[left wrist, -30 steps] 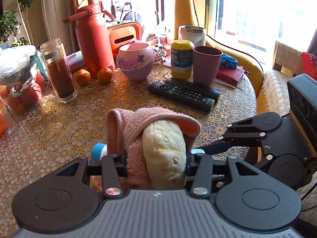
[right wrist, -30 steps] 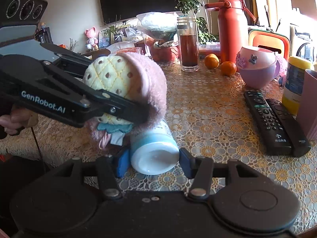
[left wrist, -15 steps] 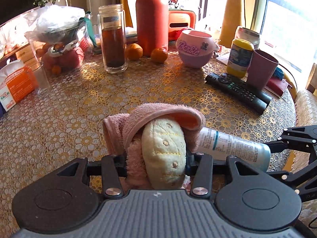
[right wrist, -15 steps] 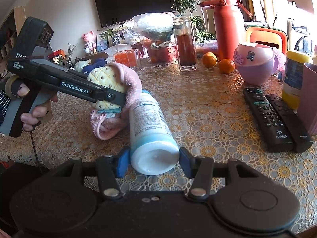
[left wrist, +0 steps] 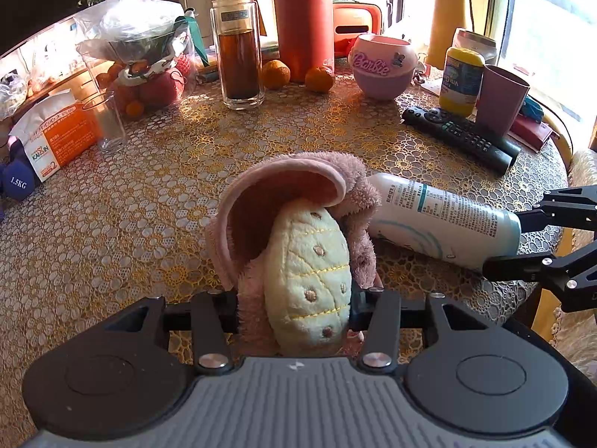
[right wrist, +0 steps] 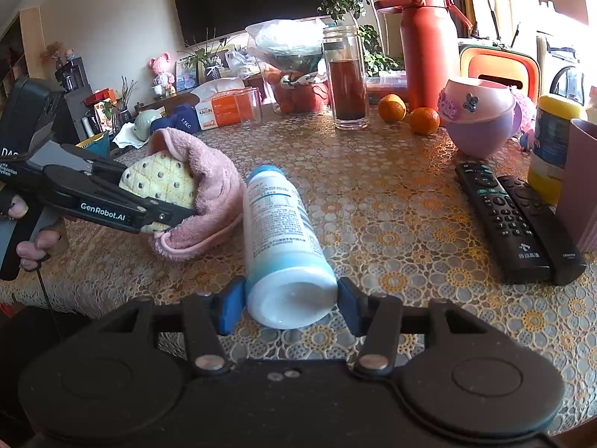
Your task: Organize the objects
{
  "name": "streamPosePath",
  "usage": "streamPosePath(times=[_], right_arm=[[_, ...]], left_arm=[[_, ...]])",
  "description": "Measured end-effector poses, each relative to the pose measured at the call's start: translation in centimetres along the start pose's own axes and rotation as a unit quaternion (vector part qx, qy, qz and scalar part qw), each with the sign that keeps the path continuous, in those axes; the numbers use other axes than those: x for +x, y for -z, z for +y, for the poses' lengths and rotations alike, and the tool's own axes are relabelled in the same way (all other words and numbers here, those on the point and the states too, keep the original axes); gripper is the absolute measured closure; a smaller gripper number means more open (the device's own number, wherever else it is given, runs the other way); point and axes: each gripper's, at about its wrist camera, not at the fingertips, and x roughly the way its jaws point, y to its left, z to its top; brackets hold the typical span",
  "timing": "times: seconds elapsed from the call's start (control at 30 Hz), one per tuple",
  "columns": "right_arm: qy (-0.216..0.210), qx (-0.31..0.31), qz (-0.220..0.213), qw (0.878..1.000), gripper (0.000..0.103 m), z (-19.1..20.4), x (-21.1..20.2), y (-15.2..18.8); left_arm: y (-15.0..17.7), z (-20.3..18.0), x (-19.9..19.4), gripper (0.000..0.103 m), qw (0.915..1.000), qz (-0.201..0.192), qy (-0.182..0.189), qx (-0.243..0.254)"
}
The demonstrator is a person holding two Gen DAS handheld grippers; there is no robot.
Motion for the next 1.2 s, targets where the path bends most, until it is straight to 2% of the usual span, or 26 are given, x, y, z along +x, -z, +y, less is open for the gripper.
streamPosePath(times=[0.2, 0.37, 0.53, 0.73, 0.93, 1.2], right_arm=[[0.002, -0.001, 0.002, 1.0, 0.051, 0.2, 0.0, 0.0], [0.007, -0.01, 0.003, 1.0, 0.051, 0.4, 0.0, 0.0], [0.011, -0.021, 0.005, 1.0, 0.051, 0.7, 0.0, 0.0], [0.014, -0.04, 0.005, 0.999, 0.051, 1.0, 0.0, 0.0], [0.019, -0.061, 0.003, 0.998, 0.051, 1.4, 0.0, 0.1], [0.013, -0.06, 0.005, 0.998, 0.051, 1.1, 0.0, 0.1]], left_arm=[[0.8, -1.6, -2.6, 0.058, 0.9996, -0.019, 0.014, 0.013], [0.3, -3.6, -4.7, 0.058, 0.9973, -0.034, 0.06, 0.023], [-0.4, -6.7, -5.6, 0.058, 0.9909, -0.039, 0.115, 0.058], [-2.3, -8.3, -4.2, 0.058, 0.984, -0.026, 0.167, 0.056], [-3.4, -8.5, -1.3, 0.058, 0.9861, -0.004, 0.157, 0.054], [-4.5, -7.7, 0.2, 0.058, 0.9888, -0.005, 0.134, 0.066]])
